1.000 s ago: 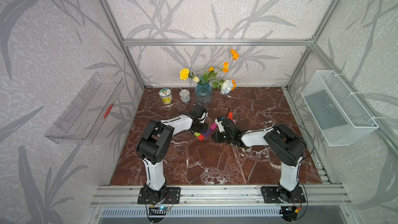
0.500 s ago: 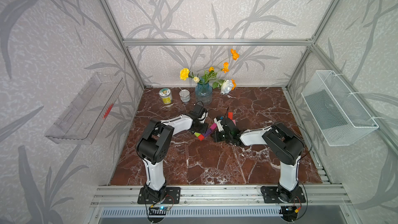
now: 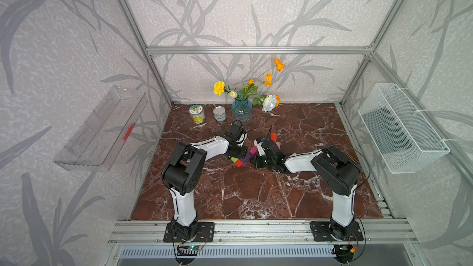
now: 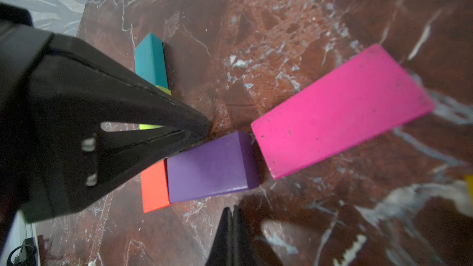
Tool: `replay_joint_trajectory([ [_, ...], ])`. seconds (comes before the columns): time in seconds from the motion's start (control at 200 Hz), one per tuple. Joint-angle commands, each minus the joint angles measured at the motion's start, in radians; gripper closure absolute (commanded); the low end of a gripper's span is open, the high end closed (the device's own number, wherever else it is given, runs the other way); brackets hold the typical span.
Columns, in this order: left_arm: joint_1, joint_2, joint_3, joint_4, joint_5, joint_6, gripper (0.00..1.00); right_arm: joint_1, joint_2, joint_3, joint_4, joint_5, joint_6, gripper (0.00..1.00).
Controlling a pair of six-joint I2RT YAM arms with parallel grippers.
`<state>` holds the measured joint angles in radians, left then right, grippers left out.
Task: Assemble the letter v with building blocks
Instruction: Adjust the building block at the center of the board.
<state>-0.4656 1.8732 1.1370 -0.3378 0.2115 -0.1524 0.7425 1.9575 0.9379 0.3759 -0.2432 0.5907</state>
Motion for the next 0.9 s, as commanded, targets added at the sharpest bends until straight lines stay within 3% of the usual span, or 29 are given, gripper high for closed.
replay_joint_trajectory([
  [0.0,0.000,-0.017,-0.004,-0.026,0.006,-0.006,1.00,0.005,0.018,0.019,-0.031,0.019,-0.016,1.00],
  [0.895,0.001,-0.005,0.001,-0.031,-0.010,-0.003,1.00,0.005,0.042,0.045,-0.047,0.011,-0.025,1.00],
])
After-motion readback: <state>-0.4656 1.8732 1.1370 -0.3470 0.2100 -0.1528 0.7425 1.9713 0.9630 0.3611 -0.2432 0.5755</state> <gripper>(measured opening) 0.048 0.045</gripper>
